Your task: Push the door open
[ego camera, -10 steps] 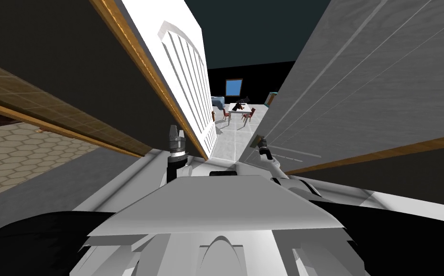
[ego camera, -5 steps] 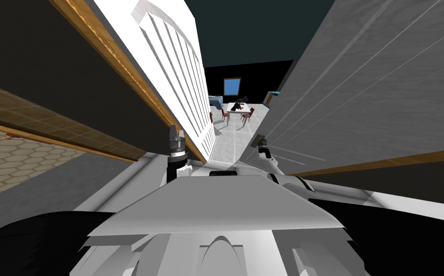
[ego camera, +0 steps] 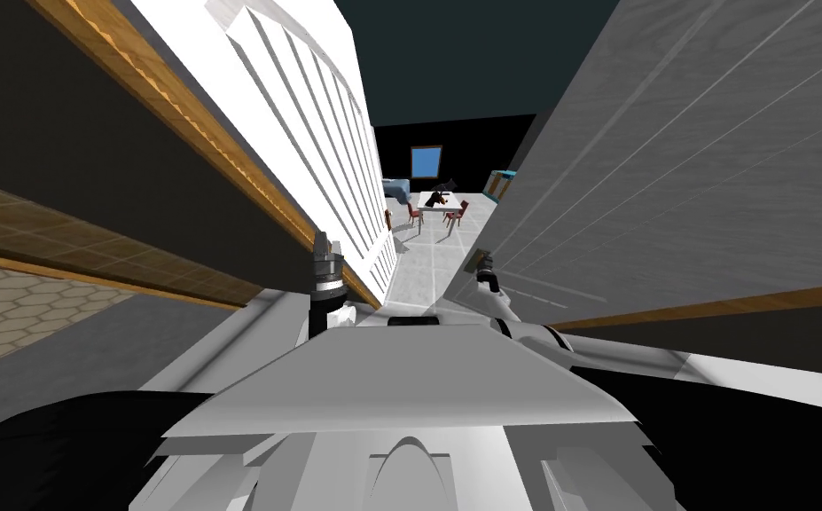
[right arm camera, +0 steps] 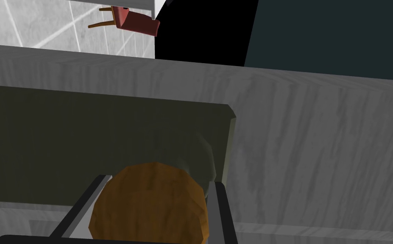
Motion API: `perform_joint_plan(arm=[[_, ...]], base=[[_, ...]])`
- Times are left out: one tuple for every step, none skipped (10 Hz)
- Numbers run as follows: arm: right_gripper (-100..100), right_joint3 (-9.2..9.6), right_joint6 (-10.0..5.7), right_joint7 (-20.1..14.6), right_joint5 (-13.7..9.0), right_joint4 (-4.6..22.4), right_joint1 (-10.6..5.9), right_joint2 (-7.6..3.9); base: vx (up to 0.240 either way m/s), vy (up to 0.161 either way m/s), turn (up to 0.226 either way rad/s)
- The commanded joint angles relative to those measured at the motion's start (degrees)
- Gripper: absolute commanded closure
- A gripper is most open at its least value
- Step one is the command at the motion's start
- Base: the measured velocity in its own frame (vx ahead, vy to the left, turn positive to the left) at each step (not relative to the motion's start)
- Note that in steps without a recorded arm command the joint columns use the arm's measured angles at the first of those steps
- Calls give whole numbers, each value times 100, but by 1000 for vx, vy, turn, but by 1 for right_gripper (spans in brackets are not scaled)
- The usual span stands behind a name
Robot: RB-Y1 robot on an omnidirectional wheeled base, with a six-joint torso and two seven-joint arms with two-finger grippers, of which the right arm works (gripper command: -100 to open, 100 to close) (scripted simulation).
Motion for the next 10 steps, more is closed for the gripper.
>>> perform_joint_plan(arm=[[100, -195, -62, 146, -31, 103, -111, -31], [100, -249, -63, 205, -38, 134, -144, -1], [100, -357, -65, 323, -52, 196, -211, 58], [100, -410, -66, 382, -59, 227, -244, 87], [100, -461, -66, 438, -65, 257, -275, 115], [100, -512, -67, 493, -72, 286, -306, 143], [100, -613, -69, 603, -85, 344, -368, 198], [100, -705, -70, 704, -97, 397, -425, 249], [100, -794, -72, 802, -108, 449, -480, 298], [100, -873, -73, 889, -119, 495, -529, 341]], base=[[144, -4, -62], [159, -9, -72], [159, -2, -85], [161, 6, -41], [138, -12, -50], [101, -10, -36], [118, -21, -63], [175, -17, -90], [193, 21, -92], [204, 49, -81]])
